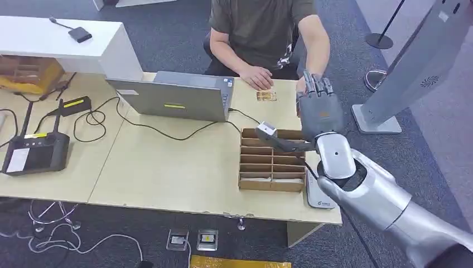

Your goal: Pass the card to the sensor for recognition and then transmit it.

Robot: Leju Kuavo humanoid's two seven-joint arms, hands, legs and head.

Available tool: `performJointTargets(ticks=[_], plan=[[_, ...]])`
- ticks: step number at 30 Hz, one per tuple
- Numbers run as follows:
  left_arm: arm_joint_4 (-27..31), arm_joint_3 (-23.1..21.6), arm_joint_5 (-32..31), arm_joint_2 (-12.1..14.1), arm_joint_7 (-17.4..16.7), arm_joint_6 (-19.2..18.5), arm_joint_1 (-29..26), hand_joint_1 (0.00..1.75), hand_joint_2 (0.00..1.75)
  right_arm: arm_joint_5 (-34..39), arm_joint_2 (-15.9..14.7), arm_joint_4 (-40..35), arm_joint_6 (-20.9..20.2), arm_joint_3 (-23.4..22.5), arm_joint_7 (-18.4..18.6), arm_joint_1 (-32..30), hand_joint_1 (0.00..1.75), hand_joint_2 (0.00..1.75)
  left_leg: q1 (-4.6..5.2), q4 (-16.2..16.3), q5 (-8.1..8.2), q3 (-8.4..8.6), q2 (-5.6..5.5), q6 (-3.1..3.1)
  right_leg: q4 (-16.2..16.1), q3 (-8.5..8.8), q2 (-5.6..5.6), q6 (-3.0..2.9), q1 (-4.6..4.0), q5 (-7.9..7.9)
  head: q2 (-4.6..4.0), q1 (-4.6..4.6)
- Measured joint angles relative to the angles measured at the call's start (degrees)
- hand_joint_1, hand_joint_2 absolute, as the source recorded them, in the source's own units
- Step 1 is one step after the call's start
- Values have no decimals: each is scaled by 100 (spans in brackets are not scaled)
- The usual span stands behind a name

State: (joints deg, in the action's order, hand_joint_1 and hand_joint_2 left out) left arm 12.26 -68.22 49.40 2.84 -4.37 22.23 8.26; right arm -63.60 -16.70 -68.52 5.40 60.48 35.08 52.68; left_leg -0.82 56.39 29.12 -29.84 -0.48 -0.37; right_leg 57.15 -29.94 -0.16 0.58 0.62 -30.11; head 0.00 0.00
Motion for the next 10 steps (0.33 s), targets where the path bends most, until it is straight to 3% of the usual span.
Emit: performJointTargets(ticks=[1, 10], plan=[[2, 0, 9, 0, 0, 0, 0, 0, 0, 0, 9, 18, 2, 11, 13, 3, 0, 0, 0, 0, 0, 0, 0, 0, 0, 0, -1, 0, 0, 0, 0, 0], [2, 0, 44, 0, 0, 4, -1, 0, 0, -129, 83, 166, 44, 208, -22, 63, 0, 0, 0, 0, 0, 1, 0, 0, 0, 0, 0, 0, 0, 0, 0, 0]])
